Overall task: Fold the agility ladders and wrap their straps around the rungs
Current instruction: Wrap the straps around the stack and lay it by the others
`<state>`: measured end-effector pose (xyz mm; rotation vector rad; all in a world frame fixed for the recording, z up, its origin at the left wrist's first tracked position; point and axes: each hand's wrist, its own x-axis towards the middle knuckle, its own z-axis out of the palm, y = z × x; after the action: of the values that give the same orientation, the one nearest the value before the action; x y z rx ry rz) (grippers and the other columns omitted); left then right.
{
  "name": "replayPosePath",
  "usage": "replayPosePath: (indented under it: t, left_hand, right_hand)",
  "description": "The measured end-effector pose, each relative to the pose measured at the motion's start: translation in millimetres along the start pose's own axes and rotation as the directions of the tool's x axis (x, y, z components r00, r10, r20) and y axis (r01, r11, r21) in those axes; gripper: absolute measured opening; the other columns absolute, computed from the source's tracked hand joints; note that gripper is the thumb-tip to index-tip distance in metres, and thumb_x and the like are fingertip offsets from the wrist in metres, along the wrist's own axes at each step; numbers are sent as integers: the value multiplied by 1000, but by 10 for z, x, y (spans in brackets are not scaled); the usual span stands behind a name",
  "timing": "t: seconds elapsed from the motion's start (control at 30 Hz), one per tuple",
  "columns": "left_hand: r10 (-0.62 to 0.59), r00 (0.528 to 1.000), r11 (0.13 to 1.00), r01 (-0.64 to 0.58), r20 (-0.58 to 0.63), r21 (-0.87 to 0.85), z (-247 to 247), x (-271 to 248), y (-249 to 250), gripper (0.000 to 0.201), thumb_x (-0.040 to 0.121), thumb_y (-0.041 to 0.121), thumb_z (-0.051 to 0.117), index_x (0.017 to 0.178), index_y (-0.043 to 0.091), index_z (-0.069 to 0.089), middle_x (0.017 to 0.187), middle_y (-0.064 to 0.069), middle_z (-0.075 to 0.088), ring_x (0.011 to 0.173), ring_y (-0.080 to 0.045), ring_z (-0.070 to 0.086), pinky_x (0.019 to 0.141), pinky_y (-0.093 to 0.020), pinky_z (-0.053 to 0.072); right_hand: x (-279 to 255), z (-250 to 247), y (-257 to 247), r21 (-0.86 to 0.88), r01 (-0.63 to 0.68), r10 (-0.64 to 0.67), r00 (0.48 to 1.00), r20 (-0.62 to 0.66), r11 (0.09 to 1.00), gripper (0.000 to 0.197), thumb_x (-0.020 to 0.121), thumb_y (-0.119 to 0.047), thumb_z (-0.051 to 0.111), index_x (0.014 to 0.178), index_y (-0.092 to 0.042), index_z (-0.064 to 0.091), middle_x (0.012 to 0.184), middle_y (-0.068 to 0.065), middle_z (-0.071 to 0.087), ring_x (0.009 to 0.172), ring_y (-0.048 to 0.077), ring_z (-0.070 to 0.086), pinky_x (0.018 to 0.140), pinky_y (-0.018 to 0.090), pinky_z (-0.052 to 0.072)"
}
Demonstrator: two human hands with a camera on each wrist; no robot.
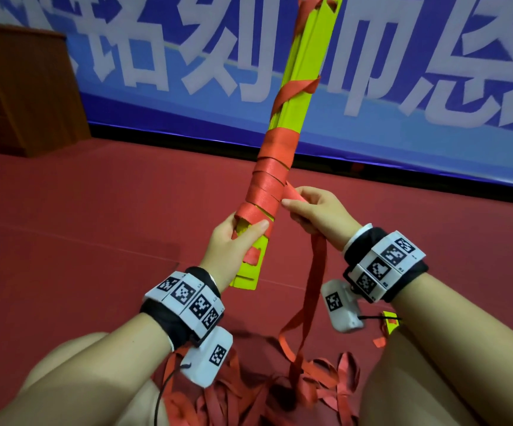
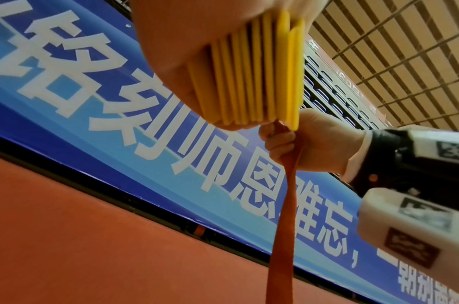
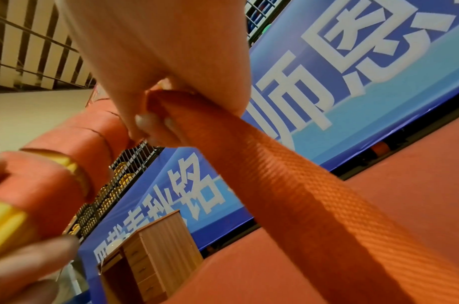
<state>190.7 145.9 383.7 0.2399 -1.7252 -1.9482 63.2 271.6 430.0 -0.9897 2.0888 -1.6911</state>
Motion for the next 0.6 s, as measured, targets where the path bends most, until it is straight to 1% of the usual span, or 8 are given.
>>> replayPosePath:
  t: [0.07, 0.13, 0.2, 0.3, 0.4, 0.5, 0.53, 0.6]
  left_hand:
    - [27, 1000, 998, -27, -4, 53, -18, 8, 12, 9, 91, 14, 65, 87, 22, 63, 55, 12, 57, 47, -5, 52, 47, -18, 43]
    - [53, 999, 995, -52, -4, 89, -30, 8, 27, 10, 90, 14, 65, 87, 23, 63, 56, 12, 57, 48, -5, 53, 48, -18, 44]
    - [70, 998, 992, -70, -3, 106, -32, 3, 35, 11, 90, 14, 66, 86, 24, 63, 57, 10, 57, 50, -5, 52, 49, -18, 44]
    - [88, 996, 989, -89, 8, 114, -13, -6, 28, 11, 90, 15, 66, 86, 25, 63, 57, 12, 56, 48, -3, 50, 47, -16, 40]
    - [125, 992, 983, -125, 9, 137, 3, -6, 14, 12, 90, 14, 66, 87, 25, 63, 57, 13, 58, 51, -2, 52, 50, -16, 42]
    - [129, 992, 983, -130, 15, 132, 19, -4, 1, 12, 90, 15, 66, 87, 26, 64, 57, 13, 58, 51, -2, 53, 50, -15, 43]
    - [130, 992, 982, -130, 9, 134, 21, -1, -4, 11, 90, 16, 67, 88, 27, 64, 57, 13, 58, 52, -2, 54, 51, -16, 44]
    - [131, 991, 981, -129, -8, 144, 26, 4, -8, 12, 89, 18, 67, 93, 29, 65, 60, 12, 59, 57, -5, 56, 56, -19, 45]
  right_hand:
    - [14, 13, 17, -52, -11, 7, 997, -75, 999, 22, 91, -14, 63, 71, -12, 54, 58, 0, 52, 39, 7, 42, 43, 19, 33]
    - [16, 9, 37, -50, -27, 22, 995, -98, 998, 23, 91, -15, 64, 70, -11, 55, 62, 0, 57, 41, 7, 48, 46, 19, 39]
    - [17, 4, 52, -6, -40, 40, 996, -85, 999, 19, 90, -12, 64, 72, -9, 58, 66, 2, 61, 46, 7, 53, 50, 18, 44]
    - [36, -23, 71, 64, -65, 69, 996, -59, 996, 11, 87, -7, 66, 76, -7, 63, 69, 3, 64, 56, 9, 58, 59, 17, 48]
    - [45, -49, 72, 126, -106, 108, 994, -7, 986, 7, 85, -4, 66, 78, -6, 65, 69, 4, 66, 63, 11, 64, 63, 16, 51]
    - [54, -43, 67, 230, -134, 129, 991, 35, 964, 12, 87, 4, 59, 80, -5, 60, 67, 6, 65, 60, 12, 65, 62, 20, 53]
    - [59, -33, 62, 240, -136, 131, 991, 36, 961, 14, 88, 5, 57, 80, -6, 58, 68, 7, 63, 58, 12, 64, 60, 21, 53]
    - [68, -4, 43, 207, -138, 138, 990, 14, 969, 18, 90, 6, 54, 79, -8, 54, 68, 7, 56, 53, 11, 56, 52, 20, 47]
